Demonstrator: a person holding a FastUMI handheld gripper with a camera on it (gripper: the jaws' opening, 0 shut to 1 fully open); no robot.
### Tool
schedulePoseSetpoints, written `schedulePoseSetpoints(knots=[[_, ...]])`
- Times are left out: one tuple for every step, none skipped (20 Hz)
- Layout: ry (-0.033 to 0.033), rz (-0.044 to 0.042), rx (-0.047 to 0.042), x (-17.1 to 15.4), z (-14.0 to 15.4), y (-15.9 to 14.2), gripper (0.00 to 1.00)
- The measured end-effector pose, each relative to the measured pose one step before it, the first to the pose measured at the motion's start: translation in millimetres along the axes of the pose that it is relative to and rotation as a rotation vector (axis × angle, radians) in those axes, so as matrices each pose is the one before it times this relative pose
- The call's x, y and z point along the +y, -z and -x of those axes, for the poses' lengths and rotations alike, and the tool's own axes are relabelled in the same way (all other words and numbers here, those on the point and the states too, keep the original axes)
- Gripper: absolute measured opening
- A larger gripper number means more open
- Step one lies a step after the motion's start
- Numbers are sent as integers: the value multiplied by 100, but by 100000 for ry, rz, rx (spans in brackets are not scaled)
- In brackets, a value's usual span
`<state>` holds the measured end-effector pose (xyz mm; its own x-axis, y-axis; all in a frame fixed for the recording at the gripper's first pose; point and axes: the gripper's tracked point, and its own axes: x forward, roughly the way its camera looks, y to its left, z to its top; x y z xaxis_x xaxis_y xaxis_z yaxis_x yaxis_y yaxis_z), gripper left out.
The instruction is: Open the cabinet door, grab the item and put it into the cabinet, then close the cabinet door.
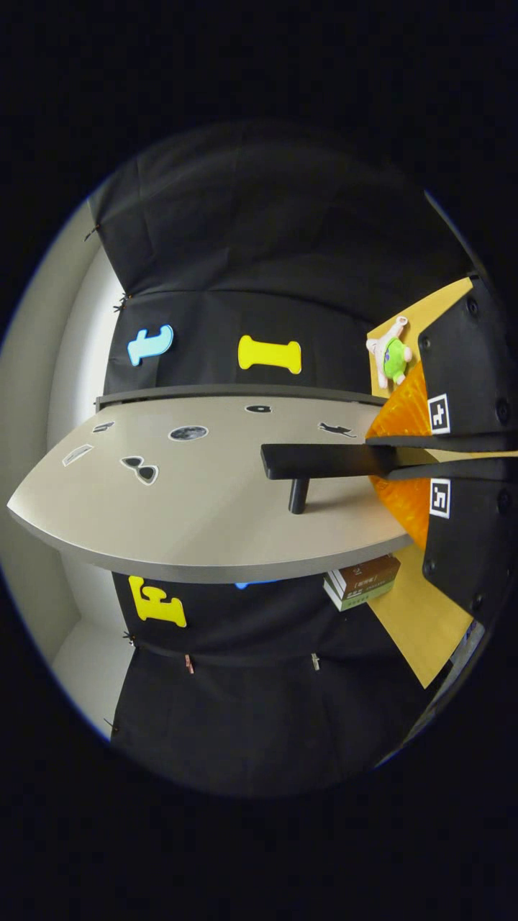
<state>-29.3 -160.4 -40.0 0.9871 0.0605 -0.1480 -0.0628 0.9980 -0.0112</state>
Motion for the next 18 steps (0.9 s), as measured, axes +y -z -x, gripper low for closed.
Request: schedulePoseSetpoints(knots=[[1151, -503, -355, -687, -1, -91, 8], [724, -460, -423, -618, 101, -136, 7], [799, -580, -113, -745, 105, -109, 7], [1167, -299, -288, -869, 127, -125, 7], [1382, 119, -131, -908, 61, -5, 7], [1274, -142, 98, -764, 46, -13, 7], [1100, -387, 91, -937, 62, 26, 7], [912, -678, 56, -899, 253, 30, 7], [1028, -734, -43, -1115, 356, 13, 7], [1207, -532, 103, -114, -110, 19, 7], [1144, -134, 186, -408, 114, 162, 7], [829, -349, 278, -578, 225, 88, 6], [443, -633, 164, -726, 357, 62, 5], [528, -598, -32, -455, 392, 41, 5], [215, -557, -125, -356, 273, 88, 5], [-65, -324, -114, -185, 361, 61, 5], [331, 118, -327, -172, 505, 21, 5], [309, 594, -379, -42, 464, -80, 5]])
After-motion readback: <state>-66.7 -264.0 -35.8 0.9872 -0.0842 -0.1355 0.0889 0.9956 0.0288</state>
